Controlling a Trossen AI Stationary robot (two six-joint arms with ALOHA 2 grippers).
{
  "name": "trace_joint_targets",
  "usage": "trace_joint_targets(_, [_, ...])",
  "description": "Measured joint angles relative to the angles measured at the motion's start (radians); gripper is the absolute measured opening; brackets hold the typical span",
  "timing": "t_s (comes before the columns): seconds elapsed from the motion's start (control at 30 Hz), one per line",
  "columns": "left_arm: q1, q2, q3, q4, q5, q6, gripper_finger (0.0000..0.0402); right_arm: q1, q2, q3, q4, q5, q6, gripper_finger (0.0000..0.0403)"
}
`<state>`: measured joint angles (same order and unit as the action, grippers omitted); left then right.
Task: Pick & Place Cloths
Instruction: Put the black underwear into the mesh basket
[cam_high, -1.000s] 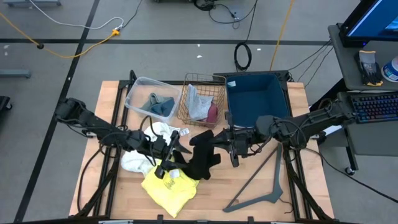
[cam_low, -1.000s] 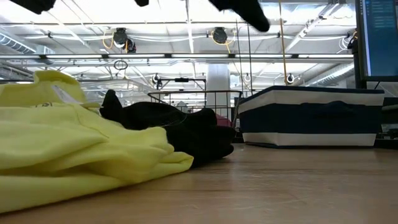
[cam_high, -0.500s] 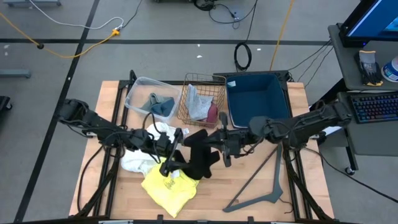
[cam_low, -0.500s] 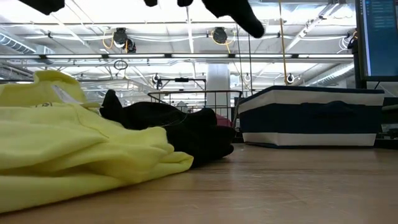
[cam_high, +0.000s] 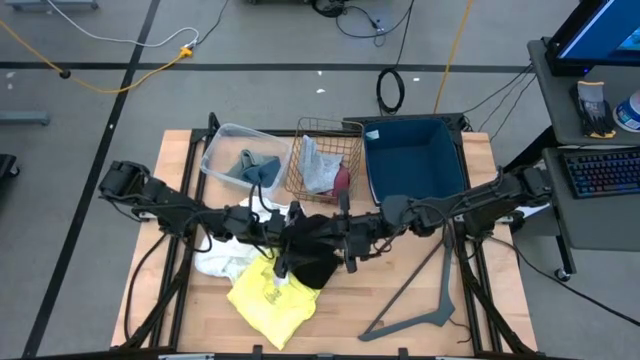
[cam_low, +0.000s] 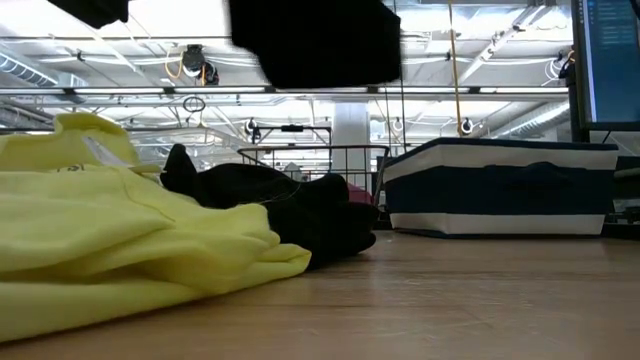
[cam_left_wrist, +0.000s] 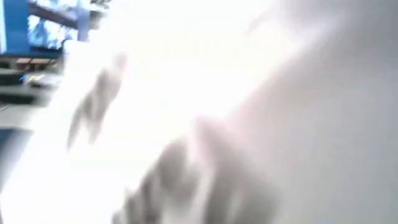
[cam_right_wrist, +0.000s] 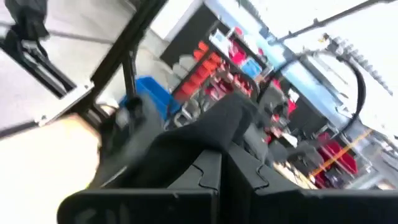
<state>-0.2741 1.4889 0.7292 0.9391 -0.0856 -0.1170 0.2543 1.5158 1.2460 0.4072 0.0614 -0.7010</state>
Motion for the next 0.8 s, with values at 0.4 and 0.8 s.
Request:
trace_joint_targets(0.4, [0.016,-0.001,0.0,-0.113,-0.019,-0.044,0.0172,0.0,0.002,0.0,0.025,-0.063,0.034,0.0])
trace_joint_targets(0.8, [0.016,-0.001,0.0,-0.173,0.038,-0.053,0.0011,0.003,-0.004,0.0,-0.112,-0.058,0.111,0.0018])
